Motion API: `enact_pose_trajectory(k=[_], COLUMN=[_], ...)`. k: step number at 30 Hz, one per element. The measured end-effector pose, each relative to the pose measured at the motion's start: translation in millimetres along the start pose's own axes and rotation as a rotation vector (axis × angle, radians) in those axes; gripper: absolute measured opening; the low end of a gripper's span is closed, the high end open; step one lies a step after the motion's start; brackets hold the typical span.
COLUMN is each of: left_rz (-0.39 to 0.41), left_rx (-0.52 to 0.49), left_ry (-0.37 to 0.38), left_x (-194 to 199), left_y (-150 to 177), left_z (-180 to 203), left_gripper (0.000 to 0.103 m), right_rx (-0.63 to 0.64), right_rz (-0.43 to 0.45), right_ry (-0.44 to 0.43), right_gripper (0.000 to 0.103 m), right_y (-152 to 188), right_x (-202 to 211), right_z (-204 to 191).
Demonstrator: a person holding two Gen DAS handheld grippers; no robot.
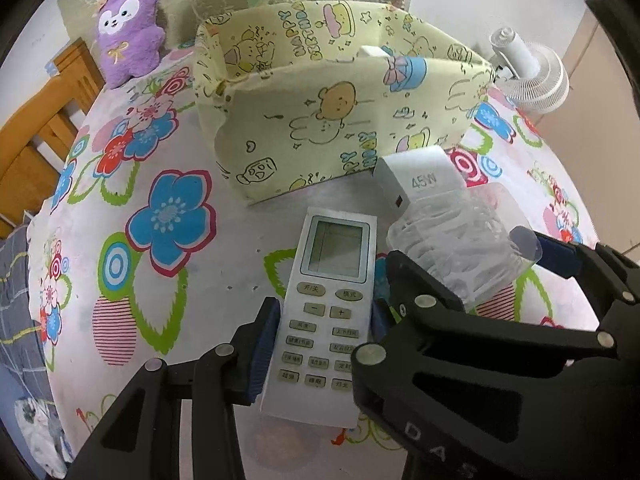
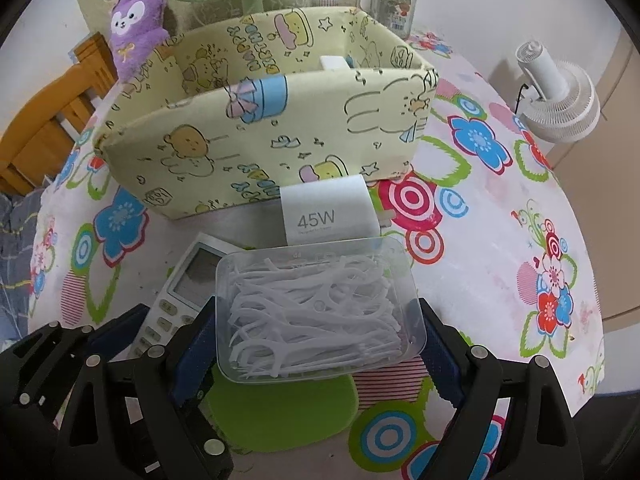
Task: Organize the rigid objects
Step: 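Grasp the white remote with the left gripper while the right holds the floss box, then carry the remote and floss box in both grippers over the fabric box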
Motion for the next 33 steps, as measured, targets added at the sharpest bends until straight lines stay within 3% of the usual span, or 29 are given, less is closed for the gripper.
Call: enact_pose_trajectory(k=[23, 33], left_rz=[0.056, -0.038], left_rx=[0.034, 0.061], left_ry=[-0.032, -0.048], left_x=[29.0, 1.9], left_y=[-16.3, 8.2], left_z=[18.6, 17.1], left_gripper=[0.046, 0.045], right_rx=[0.028, 0.053], right_rz=[0.040, -0.046], right_ry=[-0.019, -0.031], right_gripper=[0.092, 0.092], right_y=[-15.5, 9.9], right_x=[30.6, 0.6], right_z=[16.8, 16.6])
Point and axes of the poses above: each gripper's, at about its wrist camera, not at the fingertips, and x roughly against the way its jaws point, z to its right, y to its underside, the point moved 10 cm from there along -x, roughly the way its jaws point, and after that the axes turned 3 degrees about z, right-handed, at the moved point
